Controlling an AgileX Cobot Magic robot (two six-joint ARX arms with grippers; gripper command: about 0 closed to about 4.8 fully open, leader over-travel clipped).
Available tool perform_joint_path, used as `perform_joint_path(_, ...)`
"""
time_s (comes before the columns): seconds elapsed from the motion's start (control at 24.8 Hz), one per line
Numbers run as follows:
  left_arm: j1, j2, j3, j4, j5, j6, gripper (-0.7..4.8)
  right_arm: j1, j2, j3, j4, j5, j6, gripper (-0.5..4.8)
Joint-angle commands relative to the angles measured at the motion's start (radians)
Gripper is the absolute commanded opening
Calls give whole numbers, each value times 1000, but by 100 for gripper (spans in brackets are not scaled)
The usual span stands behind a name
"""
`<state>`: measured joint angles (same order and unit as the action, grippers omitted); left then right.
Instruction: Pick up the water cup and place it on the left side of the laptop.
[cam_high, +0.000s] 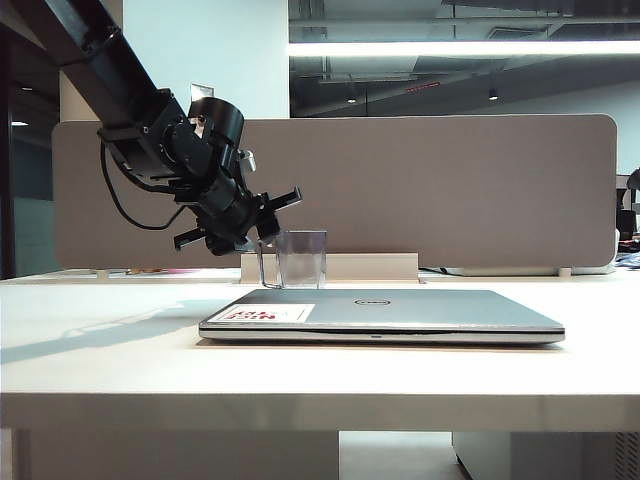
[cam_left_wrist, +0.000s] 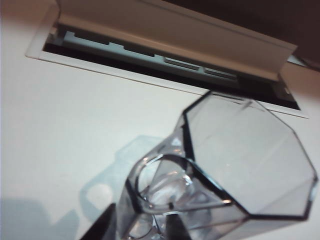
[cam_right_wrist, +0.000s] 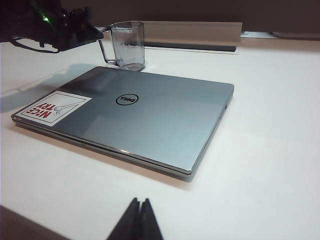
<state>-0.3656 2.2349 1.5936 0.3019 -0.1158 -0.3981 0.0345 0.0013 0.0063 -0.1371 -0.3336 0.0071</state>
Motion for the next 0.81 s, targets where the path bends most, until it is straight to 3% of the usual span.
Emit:
perform_joint_path(0.04,-1,22,46,-31,-3,3,121,1,-2,-6,14,-2,0,-8)
perform_joint_path(0.16,-1,48,90,-63,-5,5,121,1,-2,-6,14,-2,0,-8)
perform_joint_path(0.36,0,62,101,-57,-106,39,121,1,-2,-6,14,-2,0,-8)
perform_joint_path(0.44,1,68,101,-50,-109,77,121,1,-2,-6,14,-2,0,-8)
perform_joint_path(0.81,6,89,106,28,-113,77,121,1,-2,-6,13,-2,0,-8)
